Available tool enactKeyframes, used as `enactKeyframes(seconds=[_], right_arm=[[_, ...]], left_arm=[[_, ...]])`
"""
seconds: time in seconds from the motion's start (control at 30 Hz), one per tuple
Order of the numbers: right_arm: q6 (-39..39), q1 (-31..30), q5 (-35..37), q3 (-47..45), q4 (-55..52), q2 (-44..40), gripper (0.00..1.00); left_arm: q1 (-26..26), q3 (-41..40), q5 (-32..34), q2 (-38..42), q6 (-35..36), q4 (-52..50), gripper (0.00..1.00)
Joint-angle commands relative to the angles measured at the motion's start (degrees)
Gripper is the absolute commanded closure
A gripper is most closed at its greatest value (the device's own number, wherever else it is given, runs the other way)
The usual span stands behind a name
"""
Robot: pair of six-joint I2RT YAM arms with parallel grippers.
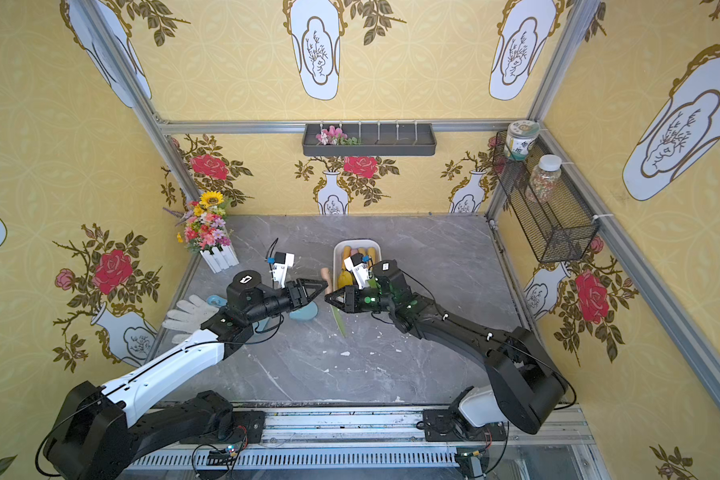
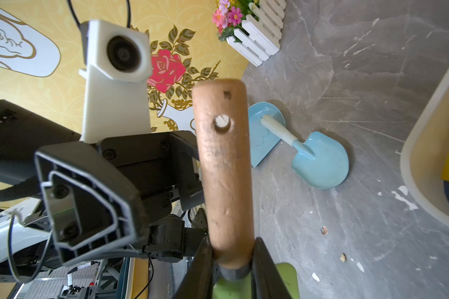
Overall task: Put the shovel into the storage box
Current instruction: Pick up the shovel from the center of the board.
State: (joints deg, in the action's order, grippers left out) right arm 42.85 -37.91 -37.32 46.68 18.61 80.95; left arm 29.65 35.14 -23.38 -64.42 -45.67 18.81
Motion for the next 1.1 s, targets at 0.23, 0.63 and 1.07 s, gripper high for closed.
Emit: enactKeyframes(seconds=[0.23,0.63,1.07], right_arm=[[3.5,0.0,-4.6,-0.8,9.8,1.1,0.84],[4.5,0.4,-5.5,-1.7,11.4,2.4,0.79],[1.0,8.9,1.3,-3.8,-6.6,-5.0,0.53]], left_arm=[[0.0,0.3,-2.0,-0.6,-0.5,3.1,0.52],[0.0,0.4,-2.6,-0.4,0.1,3.2,0.86],[0.0,8.7,5.6,-4.8,3.4,-10.2,0.92]])
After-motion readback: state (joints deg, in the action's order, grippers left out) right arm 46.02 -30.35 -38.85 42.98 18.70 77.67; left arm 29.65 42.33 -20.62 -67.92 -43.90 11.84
